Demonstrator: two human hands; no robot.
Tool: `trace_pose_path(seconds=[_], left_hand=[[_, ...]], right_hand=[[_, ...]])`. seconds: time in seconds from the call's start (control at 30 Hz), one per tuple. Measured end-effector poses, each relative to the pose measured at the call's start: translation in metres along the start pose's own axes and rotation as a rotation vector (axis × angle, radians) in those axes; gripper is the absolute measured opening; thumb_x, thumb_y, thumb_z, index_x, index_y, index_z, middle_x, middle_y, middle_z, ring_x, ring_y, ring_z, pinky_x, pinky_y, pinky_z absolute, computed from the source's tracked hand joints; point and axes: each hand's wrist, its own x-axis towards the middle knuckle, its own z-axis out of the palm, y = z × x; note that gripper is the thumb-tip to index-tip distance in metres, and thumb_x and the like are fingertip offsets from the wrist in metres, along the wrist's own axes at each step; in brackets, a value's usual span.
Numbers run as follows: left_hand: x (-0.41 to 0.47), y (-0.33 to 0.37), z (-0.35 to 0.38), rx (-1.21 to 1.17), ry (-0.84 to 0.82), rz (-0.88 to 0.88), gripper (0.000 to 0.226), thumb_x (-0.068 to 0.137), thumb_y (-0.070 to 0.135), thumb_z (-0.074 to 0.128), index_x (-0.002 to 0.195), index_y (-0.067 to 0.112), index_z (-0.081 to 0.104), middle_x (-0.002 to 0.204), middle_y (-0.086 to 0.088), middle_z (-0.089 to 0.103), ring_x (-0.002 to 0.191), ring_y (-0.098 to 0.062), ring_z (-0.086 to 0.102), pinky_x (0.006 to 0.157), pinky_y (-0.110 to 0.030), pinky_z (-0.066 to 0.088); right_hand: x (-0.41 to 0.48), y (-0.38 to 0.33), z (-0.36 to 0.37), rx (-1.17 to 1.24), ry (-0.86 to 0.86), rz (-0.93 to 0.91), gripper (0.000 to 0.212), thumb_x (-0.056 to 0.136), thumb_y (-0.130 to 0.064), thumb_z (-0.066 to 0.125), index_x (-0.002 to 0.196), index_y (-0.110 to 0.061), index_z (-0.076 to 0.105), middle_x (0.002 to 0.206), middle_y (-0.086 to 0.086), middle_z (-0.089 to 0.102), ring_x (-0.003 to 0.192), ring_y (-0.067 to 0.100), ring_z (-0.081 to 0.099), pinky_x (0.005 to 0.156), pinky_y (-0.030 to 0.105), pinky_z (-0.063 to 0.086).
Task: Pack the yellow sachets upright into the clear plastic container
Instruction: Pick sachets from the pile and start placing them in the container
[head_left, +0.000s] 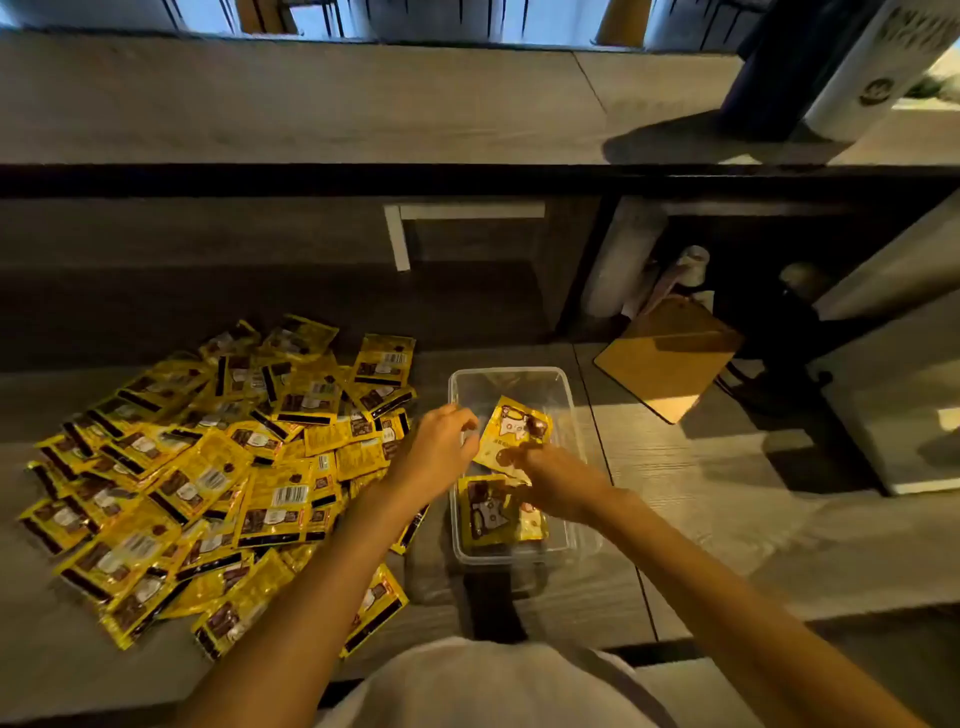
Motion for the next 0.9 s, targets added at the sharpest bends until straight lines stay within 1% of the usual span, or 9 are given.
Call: trace_pose_path(seconds=[0.1, 0.23, 0.33, 0.43, 0.63, 0.73, 0.77, 0.83, 0.9], left_hand=[[0.0, -0.001, 0.001, -0.011, -0.006, -0.003, 0.025, 0.092, 0.014, 0.049, 0.112, 0.004, 0.062, 0.117, -0.012, 0.06, 0.109, -0.025, 0.055, 0.085, -0.031, 0.042], [-0.002, -0.003, 0.001, -0.039, -0.01, -0.006, 0.025, 0.093, 0.015, 0.048, 0.112, 0.005, 0.061, 0.119, -0.01, 0.059, 0.111, -0.023, 0.053, 0.088, -0.03, 0.041], [-0.002, -0.003, 0.0, -0.045, -0.003, -0.004, 0.025, 0.093, 0.014, 0.048, 0.112, 0.006, 0.062, 0.119, -0.01, 0.059, 0.11, -0.023, 0.054, 0.087, -0.028, 0.041], [-0.003, -0.001, 0.001, -0.052, -0.021, -0.027, 0.025, 0.092, 0.014, 0.048, 0.112, 0.008, 0.061, 0.12, -0.008, 0.058, 0.112, -0.022, 0.053, 0.088, -0.031, 0.042], [-0.003, -0.001, -0.003, -0.041, -0.096, -0.005, 0.033, 0.089, 0.02, 0.058, 0.121, 0.012, 0.058, 0.128, -0.006, 0.056, 0.119, -0.019, 0.05, 0.096, -0.03, 0.04], [-0.004, 0.007, -0.006, 0.066, -0.246, 0.048, 0.05, 0.085, 0.03, 0.063, 0.132, 0.017, 0.05, 0.137, -0.003, 0.051, 0.13, -0.021, 0.041, 0.106, -0.034, 0.033], [-0.003, 0.01, -0.006, 0.083, -0.268, 0.061, 0.049, 0.084, 0.03, 0.065, 0.13, 0.017, 0.052, 0.132, -0.004, 0.054, 0.127, -0.022, 0.045, 0.103, -0.036, 0.036], [-0.002, 0.015, -0.008, 0.02, -0.242, 0.078, 0.026, 0.083, 0.023, 0.067, 0.107, 0.013, 0.065, 0.1, -0.005, 0.065, 0.105, -0.025, 0.057, 0.081, -0.032, 0.043], [-0.001, 0.016, -0.013, -0.092, -0.195, 0.039, 0.005, 0.082, 0.016, 0.066, 0.082, 0.011, 0.065, 0.068, 0.004, 0.053, 0.079, -0.02, 0.055, 0.06, -0.025, 0.036]], right_hand=[[0.003, -0.004, 0.015, -0.033, -0.115, -0.034, 0.046, 0.088, -0.019, 0.06, 0.131, -0.009, 0.047, 0.137, 0.013, 0.043, 0.122, 0.03, 0.048, 0.097, 0.038, 0.045], [0.01, -0.005, 0.033, -0.191, -0.148, 0.025, 0.08, 0.081, -0.029, 0.068, 0.144, -0.009, 0.023, 0.15, 0.016, 0.019, 0.136, 0.033, 0.026, 0.108, 0.044, 0.037], [0.015, -0.005, 0.034, -0.282, -0.102, 0.055, 0.075, 0.079, -0.034, 0.07, 0.137, -0.007, 0.031, 0.14, 0.014, 0.031, 0.129, 0.03, 0.031, 0.104, 0.042, 0.04], [0.016, -0.002, 0.03, -0.303, -0.125, 0.078, 0.073, 0.079, -0.034, 0.069, 0.138, -0.013, 0.033, 0.14, 0.013, 0.029, 0.131, 0.031, 0.027, 0.106, 0.043, 0.034], [0.004, 0.002, 0.007, -0.021, -0.058, 0.061, 0.046, 0.088, -0.016, 0.059, 0.13, -0.006, 0.042, 0.13, 0.017, 0.053, 0.115, 0.033, 0.053, 0.094, 0.04, 0.048], [-0.001, 0.001, -0.014, 0.072, -0.013, 0.046, 0.05, 0.085, -0.011, 0.063, 0.13, -0.006, 0.041, 0.127, 0.018, 0.054, 0.113, 0.032, 0.055, 0.092, 0.04, 0.05], [-0.003, 0.0, -0.02, 0.114, -0.004, 0.045, 0.054, 0.083, -0.01, 0.065, 0.13, -0.007, 0.038, 0.127, 0.017, 0.053, 0.113, 0.032, 0.054, 0.092, 0.039, 0.05], [-0.005, -0.001, -0.029, 0.217, 0.01, 0.044, 0.058, 0.081, -0.009, 0.068, 0.128, -0.007, 0.036, 0.127, 0.014, 0.051, 0.114, 0.029, 0.054, 0.091, 0.036, 0.051], [-0.007, 0.003, -0.036, 0.291, 0.03, 0.077, 0.053, 0.079, -0.011, 0.071, 0.124, -0.006, 0.043, 0.123, 0.011, 0.054, 0.111, 0.026, 0.056, 0.088, 0.032, 0.05]])
